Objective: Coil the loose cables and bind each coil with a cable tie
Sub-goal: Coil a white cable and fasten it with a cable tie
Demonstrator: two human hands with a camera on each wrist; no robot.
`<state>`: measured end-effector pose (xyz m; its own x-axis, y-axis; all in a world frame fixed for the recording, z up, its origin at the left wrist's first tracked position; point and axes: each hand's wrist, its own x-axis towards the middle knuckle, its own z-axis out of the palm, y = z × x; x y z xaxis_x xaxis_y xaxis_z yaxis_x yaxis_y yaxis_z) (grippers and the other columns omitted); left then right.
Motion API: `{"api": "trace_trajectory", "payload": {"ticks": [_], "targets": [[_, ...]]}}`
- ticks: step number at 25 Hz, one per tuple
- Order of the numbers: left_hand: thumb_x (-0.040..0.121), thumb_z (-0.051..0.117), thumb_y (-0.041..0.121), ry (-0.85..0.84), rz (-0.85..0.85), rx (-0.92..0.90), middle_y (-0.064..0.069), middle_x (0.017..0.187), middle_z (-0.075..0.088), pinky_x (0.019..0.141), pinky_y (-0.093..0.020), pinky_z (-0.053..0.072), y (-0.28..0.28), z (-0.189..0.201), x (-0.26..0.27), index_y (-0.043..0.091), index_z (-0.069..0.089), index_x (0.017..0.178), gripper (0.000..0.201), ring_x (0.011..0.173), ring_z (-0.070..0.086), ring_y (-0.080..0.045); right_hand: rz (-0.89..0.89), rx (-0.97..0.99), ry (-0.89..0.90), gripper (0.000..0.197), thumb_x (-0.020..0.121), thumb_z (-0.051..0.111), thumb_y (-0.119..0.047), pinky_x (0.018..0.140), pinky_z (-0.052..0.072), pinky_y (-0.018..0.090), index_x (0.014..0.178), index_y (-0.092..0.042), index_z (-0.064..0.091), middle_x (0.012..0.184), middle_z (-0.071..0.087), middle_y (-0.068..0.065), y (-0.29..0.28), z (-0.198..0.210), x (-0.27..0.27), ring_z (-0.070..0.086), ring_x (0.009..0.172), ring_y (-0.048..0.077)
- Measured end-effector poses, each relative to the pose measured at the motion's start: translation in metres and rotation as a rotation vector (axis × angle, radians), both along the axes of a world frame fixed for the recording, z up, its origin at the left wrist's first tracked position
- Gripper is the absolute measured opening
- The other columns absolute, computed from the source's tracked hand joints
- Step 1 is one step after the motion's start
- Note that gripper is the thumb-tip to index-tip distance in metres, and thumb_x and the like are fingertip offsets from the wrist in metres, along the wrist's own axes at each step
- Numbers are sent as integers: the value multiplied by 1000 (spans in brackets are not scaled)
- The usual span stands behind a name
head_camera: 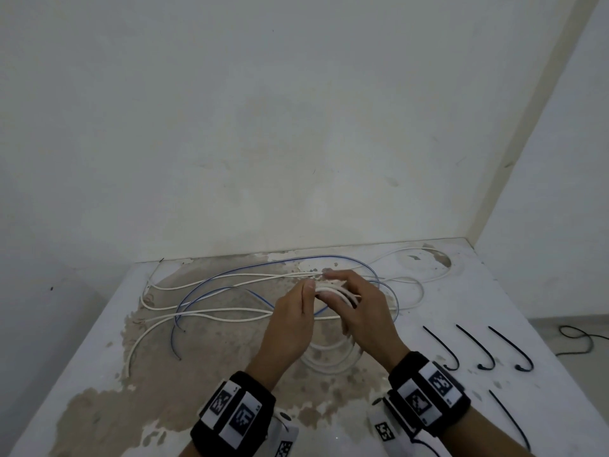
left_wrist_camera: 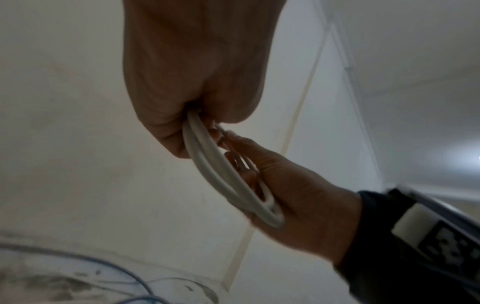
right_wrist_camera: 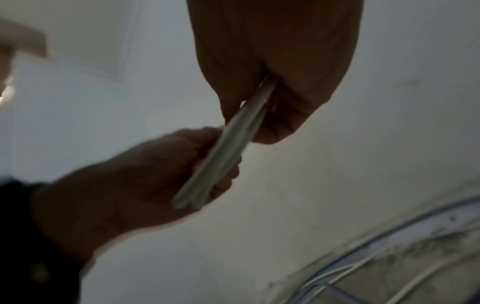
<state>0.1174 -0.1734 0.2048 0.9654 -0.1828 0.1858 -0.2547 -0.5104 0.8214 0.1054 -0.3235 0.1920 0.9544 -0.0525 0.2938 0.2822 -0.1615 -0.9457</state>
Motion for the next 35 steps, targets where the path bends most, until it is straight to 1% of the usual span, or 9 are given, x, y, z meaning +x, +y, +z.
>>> {"api": "trace_trajectory", "payload": {"ticks": [4,7,10,14,19,24,28,32,35], "targets": [[106,28,31,298,147,-465,4,56,31,44,-25,34,2,-3,14,4,52,88,40,39,30,-7,235,592,426,25,102,50,-28,61,49,31,109,-5,57,57,36,0,5,0,-6,37,49,14],[106,30,26,373,55,-544,-2,61,34,41,-22,29,1,5,11,4,49,89,34,42,26,-9,191,652,486,31,101,47,-37,44,33,25,102,-7,53,60,21,-2,7,-4,-4,16,46,12],[107,30,24,336,57,-466,-4,64,46,42,-22,26,0,3,12,5,61,103,37,42,29,-10,154,670,560,33,104,42,-41,38,18,22,92,-11,50,59,25,-1,9,-4,-2,12,44,10],[106,31,20,324,70,-443,-5,66,46,41,-22,24,4,1,15,8,65,107,37,40,29,-9,108,692,516,25,109,34,-30,42,17,21,114,-17,54,65,45,2,7,-5,1,19,45,10],[104,33,18,307,108,-477,-4,69,55,42,-23,25,0,4,15,22,67,109,34,44,29,-11,-17,660,414,26,106,38,-13,41,20,21,107,-20,63,70,51,6,11,-5,3,22,44,10],[106,30,29,183,240,-395,-1,80,62,45,-13,36,-4,-1,20,21,62,108,33,49,50,0,32,416,292,22,104,50,-30,44,18,24,114,-25,69,55,24,2,19,-4,-2,14,47,15],[104,32,37,42,323,-294,5,83,62,62,-31,43,-4,-4,22,21,60,94,34,63,53,-14,61,488,366,22,103,51,-30,43,17,24,101,-20,71,62,14,4,20,-8,-1,8,53,19],[101,41,39,-27,316,-246,1,57,45,56,-33,35,-3,-6,26,4,48,67,49,53,41,-14,53,615,410,29,107,42,-22,39,21,20,115,-4,64,62,35,0,16,-15,1,15,47,10],[101,45,33,-8,207,-137,2,64,47,59,-31,36,-2,-9,28,7,48,74,38,58,42,-14,91,556,365,29,107,40,-17,40,20,21,115,-9,67,72,52,2,13,-9,0,20,45,12]]}}
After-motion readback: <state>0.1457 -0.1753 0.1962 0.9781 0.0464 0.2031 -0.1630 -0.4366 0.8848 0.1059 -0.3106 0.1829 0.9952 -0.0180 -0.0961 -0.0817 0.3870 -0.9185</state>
